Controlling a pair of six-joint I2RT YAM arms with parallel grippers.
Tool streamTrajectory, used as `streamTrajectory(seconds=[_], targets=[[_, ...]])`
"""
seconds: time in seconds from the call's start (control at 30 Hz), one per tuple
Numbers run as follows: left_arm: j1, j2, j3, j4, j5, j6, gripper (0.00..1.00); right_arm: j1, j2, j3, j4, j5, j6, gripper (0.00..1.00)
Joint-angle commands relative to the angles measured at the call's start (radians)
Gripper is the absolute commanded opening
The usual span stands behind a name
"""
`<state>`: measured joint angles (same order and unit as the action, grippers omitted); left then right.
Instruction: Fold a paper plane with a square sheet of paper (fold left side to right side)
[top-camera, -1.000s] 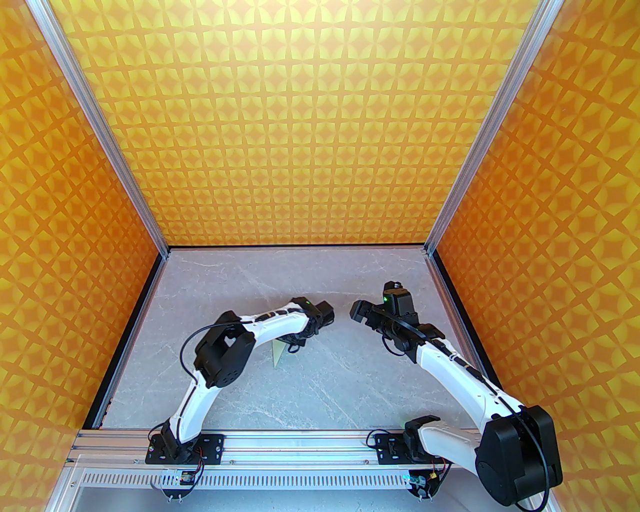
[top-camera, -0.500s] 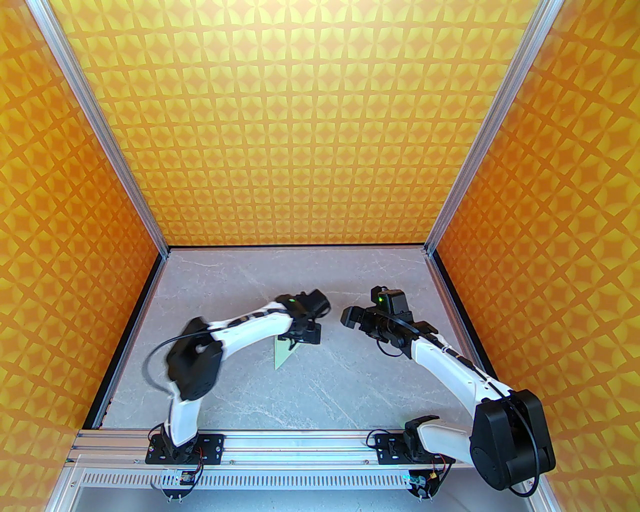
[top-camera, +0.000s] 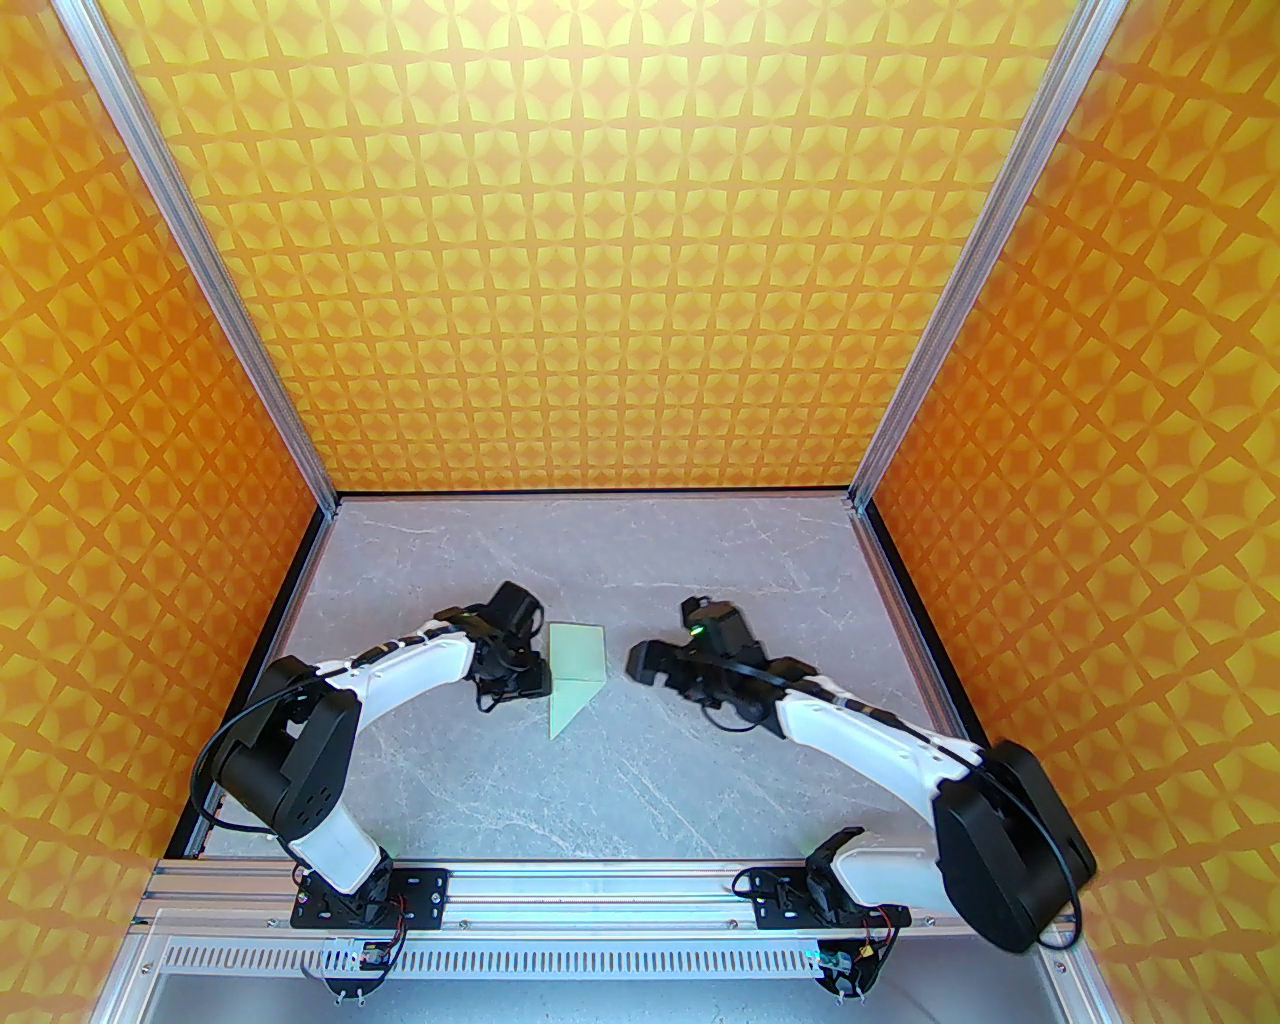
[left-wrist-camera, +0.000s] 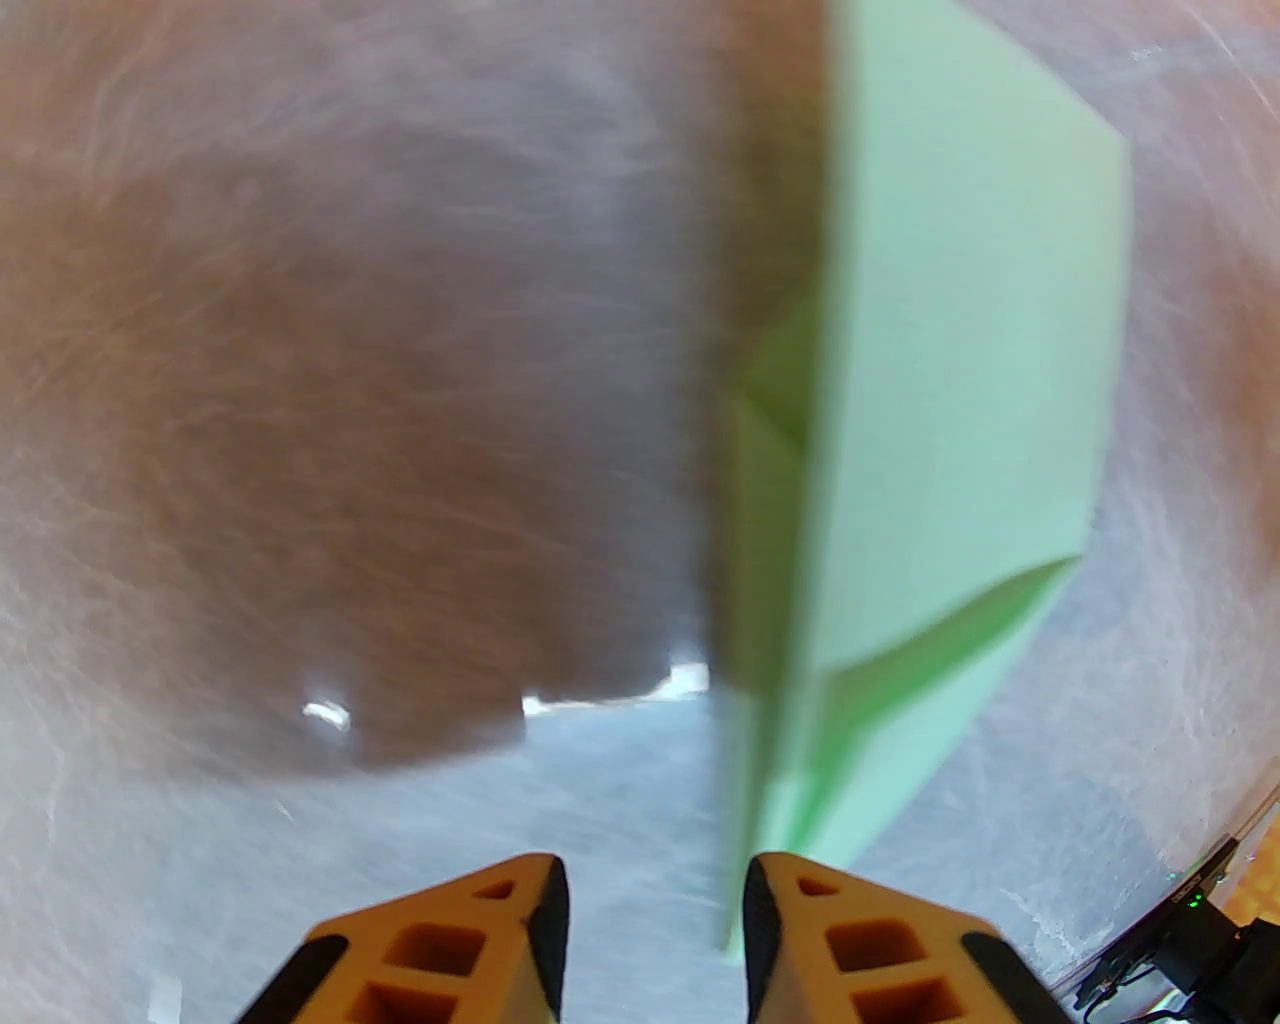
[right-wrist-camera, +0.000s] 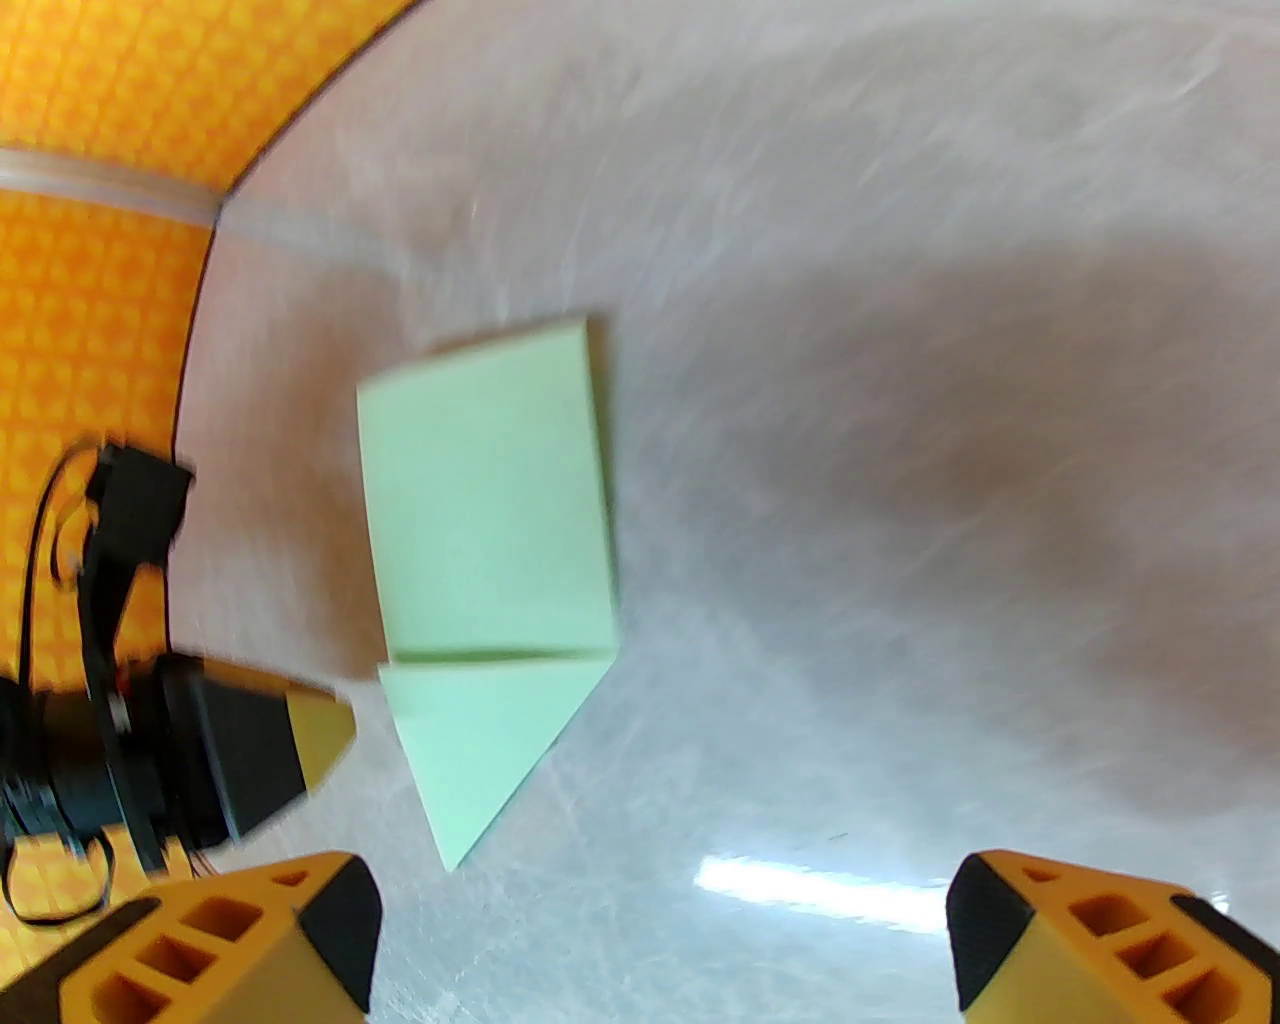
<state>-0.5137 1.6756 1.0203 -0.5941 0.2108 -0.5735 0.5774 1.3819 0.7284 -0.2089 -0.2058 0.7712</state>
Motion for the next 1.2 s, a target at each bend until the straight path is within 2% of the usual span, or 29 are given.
streamTrajectory(seconds=[0.0, 0.2, 0.37, 0.57, 0.7, 1.0, 1.07, 1.17], targets=[[0.007, -0.002, -0.016, 0.114, 0.091, 0.034, 0.36, 0.035, 0.042, 0.043, 0.031, 0.038, 0.046, 0.98], [0.009, 0.022, -0.040, 0.175, 0.139, 0.019, 0.37, 0.058, 0.125, 0.085, 0.004, 0.042, 0.050, 0.99], [0.011, 0.085, -0.022, 0.172, 0.139, 0.027, 0.33, 0.073, 0.162, 0.105, 0.041, 0.024, 0.042, 0.98], [0.014, 0.130, -0.030, 0.178, 0.129, 0.027, 0.20, 0.075, 0.216, 0.105, 0.133, -0.063, 0.069, 0.71], [0.014, 0.136, -0.036, 0.181, 0.130, 0.026, 0.20, 0.075, 0.271, 0.098, 0.208, -0.104, 0.115, 0.59], [0.014, 0.133, -0.055, 0.193, 0.134, -0.001, 0.19, 0.075, 0.373, 0.123, 0.310, -0.152, 0.178, 0.56], [0.014, 0.131, -0.063, 0.203, 0.137, -0.012, 0.13, 0.075, 0.387, 0.126, 0.317, -0.153, 0.182, 0.55], [0.012, 0.133, -0.072, 0.216, 0.150, -0.025, 0.12, 0.075, 0.407, 0.133, 0.325, -0.162, 0.196, 0.55]])
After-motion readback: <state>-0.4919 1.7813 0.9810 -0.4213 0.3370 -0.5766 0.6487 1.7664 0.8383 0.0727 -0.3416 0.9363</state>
